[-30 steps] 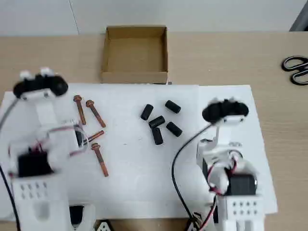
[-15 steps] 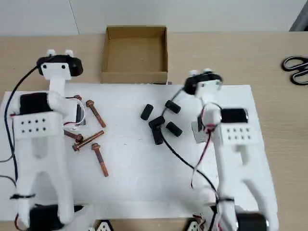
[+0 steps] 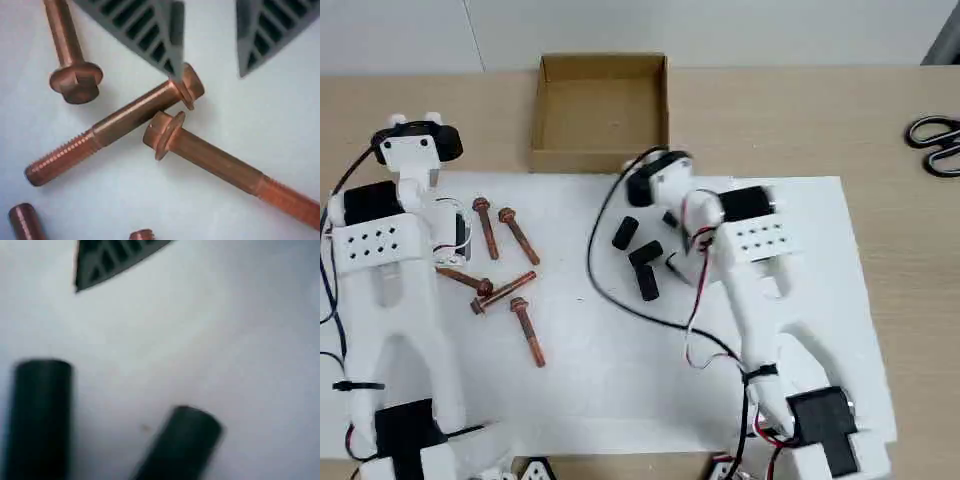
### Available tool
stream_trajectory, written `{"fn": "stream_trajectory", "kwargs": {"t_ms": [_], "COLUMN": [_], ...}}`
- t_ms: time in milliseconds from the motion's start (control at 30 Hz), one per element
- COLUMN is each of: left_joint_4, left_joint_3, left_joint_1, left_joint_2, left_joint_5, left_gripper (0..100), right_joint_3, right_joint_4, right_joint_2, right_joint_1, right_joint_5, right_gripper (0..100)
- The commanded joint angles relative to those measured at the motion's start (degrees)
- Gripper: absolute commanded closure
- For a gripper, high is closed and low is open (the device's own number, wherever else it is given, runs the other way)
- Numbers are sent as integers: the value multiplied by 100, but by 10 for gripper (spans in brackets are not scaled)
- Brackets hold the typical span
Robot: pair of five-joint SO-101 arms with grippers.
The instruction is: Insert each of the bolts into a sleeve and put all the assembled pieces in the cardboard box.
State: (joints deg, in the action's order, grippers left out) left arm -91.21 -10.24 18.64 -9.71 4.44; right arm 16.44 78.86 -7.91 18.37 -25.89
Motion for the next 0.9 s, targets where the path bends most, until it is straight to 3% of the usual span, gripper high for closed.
{"fn": "stream_trajectory", "kwargs": {"t_ms": [0, 367, 867], "left_joint_4": [123, 211, 299], "left_joint_3": [163, -295, -295], "left_joint_1": [26, 26, 18], "left_joint_2": [-18, -18, -18], "left_joint_5": [18, 18, 18], "left_gripper": [927, 927, 927], "right_joint_3": [-264, -264, -273], "right_joint_4": [-31, -330, -1182], "right_joint_2": [4, 549, 1490], "right_joint_1": [426, 321, 119], "right_joint_5": [-88, -932, -1081], "right_gripper": [790, 790, 790]}}
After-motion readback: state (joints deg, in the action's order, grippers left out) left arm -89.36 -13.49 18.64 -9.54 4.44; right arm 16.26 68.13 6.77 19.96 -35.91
